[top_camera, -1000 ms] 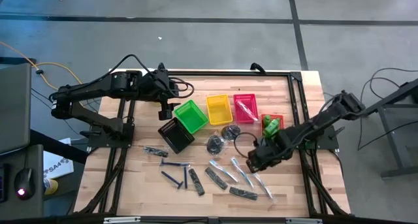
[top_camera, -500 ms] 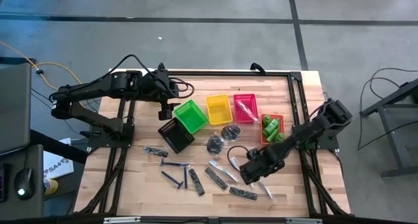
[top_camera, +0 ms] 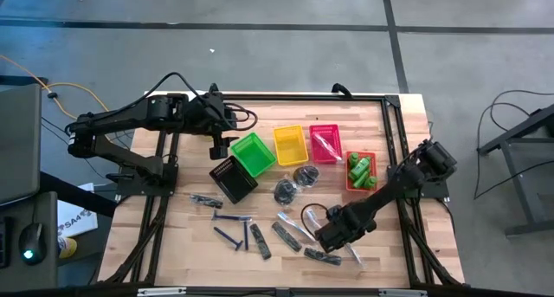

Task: Pick & Place Travel size toiletries
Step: Put the blue toothbrush into the red bin

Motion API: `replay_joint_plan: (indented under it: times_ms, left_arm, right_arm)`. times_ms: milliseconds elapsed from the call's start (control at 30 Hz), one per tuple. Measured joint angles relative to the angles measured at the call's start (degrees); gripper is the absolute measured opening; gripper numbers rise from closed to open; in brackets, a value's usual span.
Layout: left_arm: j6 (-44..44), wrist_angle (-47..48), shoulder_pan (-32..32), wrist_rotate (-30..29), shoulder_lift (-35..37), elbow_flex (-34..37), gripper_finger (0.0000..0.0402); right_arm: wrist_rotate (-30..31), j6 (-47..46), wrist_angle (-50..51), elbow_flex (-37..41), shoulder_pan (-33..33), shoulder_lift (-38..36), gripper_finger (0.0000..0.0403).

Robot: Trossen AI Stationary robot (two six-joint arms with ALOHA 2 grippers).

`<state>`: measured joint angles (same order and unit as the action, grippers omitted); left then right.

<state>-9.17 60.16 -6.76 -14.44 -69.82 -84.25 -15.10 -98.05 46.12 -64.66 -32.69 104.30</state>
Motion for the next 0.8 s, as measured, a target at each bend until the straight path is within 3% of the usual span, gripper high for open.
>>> replay_joint_plan:
  times_ms: [467, 800]
  left_arm:
    - [-0.72, 0.00, 0.00, 0.00, -0.01, 0.00, 0.0260]
    - [-1.09, -0.01, 0.00, -0.01, -0.02, 0.00, 0.0260]
  right_arm:
    - [0.14, -1.18, -1.91, 0.01, -0.81, 3.45, 0.0182]
    - [-0.01, -1.16, -1.86, 0.02, -0.72, 3.51, 0.0051]
